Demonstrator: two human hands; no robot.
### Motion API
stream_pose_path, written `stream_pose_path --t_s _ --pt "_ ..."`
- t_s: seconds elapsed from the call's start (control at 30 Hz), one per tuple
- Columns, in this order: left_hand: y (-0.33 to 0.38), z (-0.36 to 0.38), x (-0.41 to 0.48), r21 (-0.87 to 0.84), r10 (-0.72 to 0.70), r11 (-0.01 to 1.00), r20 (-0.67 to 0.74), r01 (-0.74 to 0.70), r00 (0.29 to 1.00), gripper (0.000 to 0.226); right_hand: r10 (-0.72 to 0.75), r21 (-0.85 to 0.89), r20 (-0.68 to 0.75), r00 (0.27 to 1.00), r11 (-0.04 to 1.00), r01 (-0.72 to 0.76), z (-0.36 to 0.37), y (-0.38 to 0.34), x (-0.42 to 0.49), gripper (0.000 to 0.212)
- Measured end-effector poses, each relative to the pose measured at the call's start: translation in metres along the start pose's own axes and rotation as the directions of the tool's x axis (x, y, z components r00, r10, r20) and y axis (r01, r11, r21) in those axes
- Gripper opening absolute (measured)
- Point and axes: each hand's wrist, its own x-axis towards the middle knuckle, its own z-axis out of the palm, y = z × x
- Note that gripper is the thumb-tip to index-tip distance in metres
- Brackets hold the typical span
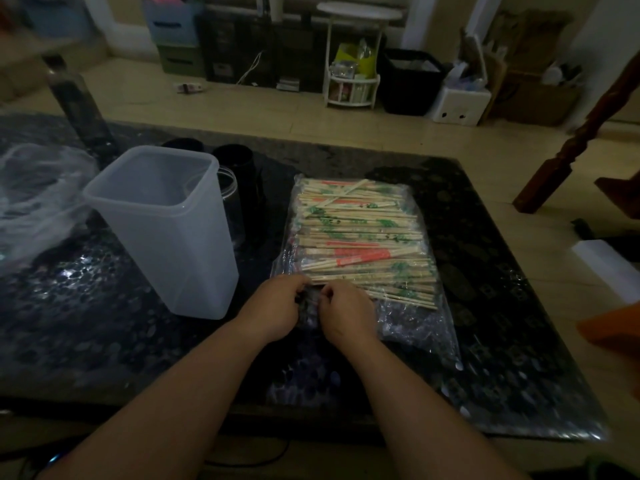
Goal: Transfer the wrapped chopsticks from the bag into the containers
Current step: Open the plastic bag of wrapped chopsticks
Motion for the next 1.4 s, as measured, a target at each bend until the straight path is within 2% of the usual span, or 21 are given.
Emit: stream_pose_path --t_s 0.17,0.47,0.7,0.83,1.03,1.17,1.4 --pt "0.001 0.002 0.000 0.002 0.003 1.000 -0.019 -0.003 1.000 0.051 -0.024 0.083 -0.008 1.000 0.996 0.025 -0.002 0.001 -0.001 0.023" --pt "0.000 0.002 0.001 -0.007 -0.010 1.000 -0.006 0.010 1.000 0.053 -0.009 -0.040 -0.018 1.000 0.999 0.008 0.003 -0.003 0.001 0.022" --pt "0.000 0.001 0.003 -0.023 -0.035 0.999 -0.003 0.035 0.999 0.055 0.033 0.086 0.026 0.999 0.996 -0.035 -0.001 0.005 0.003 0.016" --pt "0.002 0.001 0.001 -0.034 -0.021 0.999 -0.021 0.020 1.000 0.051 0.020 0.123 0.014 1.000 0.992 -0.022 -0.001 0.004 0.001 0.023" --pt "-0.002 0.003 0.004 -0.037 -0.044 0.998 -0.031 0.043 0.999 0.053 0.024 -0.005 -0.085 0.996 1.000 -0.025 0.004 -0.004 -0.002 0.020" --pt "-0.003 0.004 0.005 -0.040 -0.040 0.998 0.000 0.040 0.999 0.056 0.036 -0.050 -0.064 0.997 0.998 -0.040 0.009 -0.007 -0.002 0.023" --pt "-0.009 0.003 0.010 0.011 0.070 0.997 0.090 -0.071 0.994 0.052 -0.007 0.157 0.093 0.996 0.988 -0.008 -0.001 0.003 0.002 0.008"
